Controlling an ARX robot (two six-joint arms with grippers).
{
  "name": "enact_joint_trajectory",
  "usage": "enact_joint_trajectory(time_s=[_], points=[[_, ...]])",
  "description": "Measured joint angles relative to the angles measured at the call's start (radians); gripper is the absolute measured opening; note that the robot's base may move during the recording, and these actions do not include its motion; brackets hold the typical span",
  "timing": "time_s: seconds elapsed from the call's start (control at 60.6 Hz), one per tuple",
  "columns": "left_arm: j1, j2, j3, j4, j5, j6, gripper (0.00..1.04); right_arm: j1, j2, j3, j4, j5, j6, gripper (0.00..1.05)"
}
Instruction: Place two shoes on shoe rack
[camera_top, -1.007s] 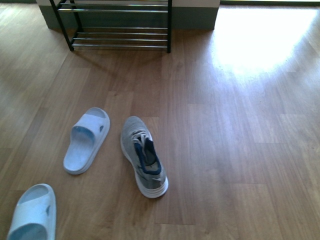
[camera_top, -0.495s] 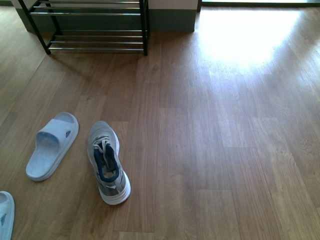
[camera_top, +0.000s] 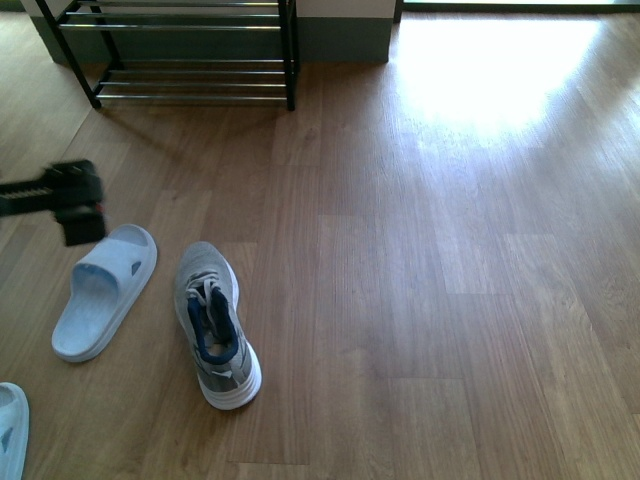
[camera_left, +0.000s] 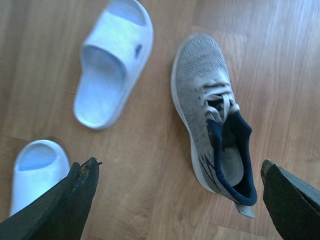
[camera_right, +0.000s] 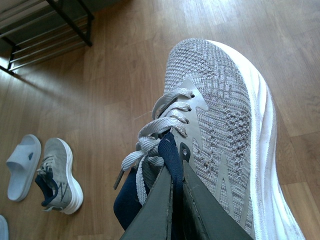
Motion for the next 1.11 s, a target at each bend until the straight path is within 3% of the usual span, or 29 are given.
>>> enact_joint_trajectory(time_s=[0.116,0.314,0.594,0.957,1.106], points=[[-0.053,0.212,0.115,0.0,0.054,0.001,0.95,0.0,0.0,0.0,0.0,0.0,0.0,0.01],[-0.129,0.488,0.276,-0.041,0.032,-0.032,0.95,0.0,0.0,0.0,0.0,-0.008,0.0,0.01],[-0.121,0.63,0.365,-0.065,-0.068,-0.108,0.95,0.0,0.0,0.0,0.0,-0.003,0.0,0.01],[-0.095,0.653,0.386,-0.05,-0.108,-0.135,0.95,0.0,0.0,0.0,0.0,-0.005,0.0,0.01],[-0.092,0.624,0.349,-0.042,-0.188,-0.161,0.95,0.0,0.0,0.0,0.0,-0.008,0.0,0.01]])
